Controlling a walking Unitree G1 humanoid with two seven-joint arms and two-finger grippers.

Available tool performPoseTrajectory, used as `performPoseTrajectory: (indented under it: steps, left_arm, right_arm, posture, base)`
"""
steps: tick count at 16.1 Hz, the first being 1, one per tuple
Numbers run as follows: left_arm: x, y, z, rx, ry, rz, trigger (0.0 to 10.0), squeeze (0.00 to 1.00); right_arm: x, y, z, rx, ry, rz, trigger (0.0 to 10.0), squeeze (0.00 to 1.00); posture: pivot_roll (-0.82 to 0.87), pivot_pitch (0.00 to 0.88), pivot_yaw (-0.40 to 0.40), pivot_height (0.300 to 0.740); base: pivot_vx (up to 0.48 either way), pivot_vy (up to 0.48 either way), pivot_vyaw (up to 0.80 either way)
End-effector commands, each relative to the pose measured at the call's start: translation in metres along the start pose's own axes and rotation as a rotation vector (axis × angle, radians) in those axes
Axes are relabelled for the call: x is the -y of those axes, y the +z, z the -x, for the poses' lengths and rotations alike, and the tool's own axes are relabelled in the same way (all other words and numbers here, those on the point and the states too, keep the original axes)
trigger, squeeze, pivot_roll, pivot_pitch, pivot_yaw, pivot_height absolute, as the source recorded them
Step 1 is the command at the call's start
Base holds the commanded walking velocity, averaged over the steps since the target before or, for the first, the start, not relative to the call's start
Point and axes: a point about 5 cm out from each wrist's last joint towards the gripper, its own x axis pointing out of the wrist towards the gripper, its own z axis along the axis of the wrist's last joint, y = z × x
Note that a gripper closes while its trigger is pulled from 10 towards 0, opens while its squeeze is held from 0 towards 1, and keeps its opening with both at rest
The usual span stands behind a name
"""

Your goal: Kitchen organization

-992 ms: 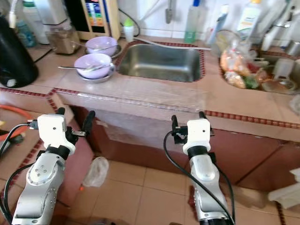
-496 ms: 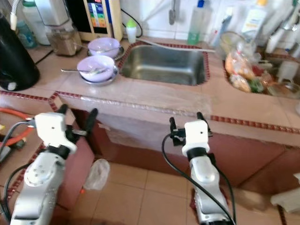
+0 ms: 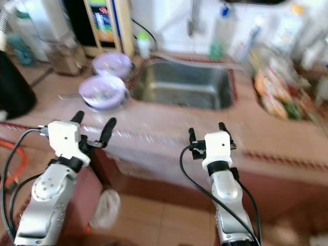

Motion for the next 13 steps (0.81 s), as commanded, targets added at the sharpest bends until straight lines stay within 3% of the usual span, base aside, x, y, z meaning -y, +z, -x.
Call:
performPoseTrajectory:
  steps: [1,4,10,13]
  left_arm:
    - [-0.004,0.002,0.001,0.0,0.006,-0.009,10.0,0.0]
    - [0.001,0.001,0.0,-0.001,0.003,-0.005,10.0,0.0]
    - [0.008,0.001,0.001,0.007,-0.027,-0.006,10.0,0.0]
    - [0.008,0.001,0.001,0.01,-0.025,-0.006,10.0,0.0]
  right_arm:
    - [-0.005,0.002,-0.001,0.007,0.007,-0.009,10.0,0.0]
    - [-0.004,0.003,-0.004,0.013,0.009,0.001,10.0,0.0]
    - [-0.003,0.002,-0.005,0.013,0.015,0.013,10.0,0.0]
    - [-0.003,0.002,-0.005,0.013,0.018,0.015,10.0,0.0]
  posture:
    - [-0.01,0.0,0.027,0.74]
    - [-0.01,0.0,0.023,0.74]
    - [-0.01,0.0,0.017,0.74]
    - [-0.01,0.0,0.013,0.74]
  base:
    - [0.442,0.0,0.0]
    - [0.368,0.0,0.0]
    - [0.0,0.0,0.0]
    - [0.0,-0.306,0.0]
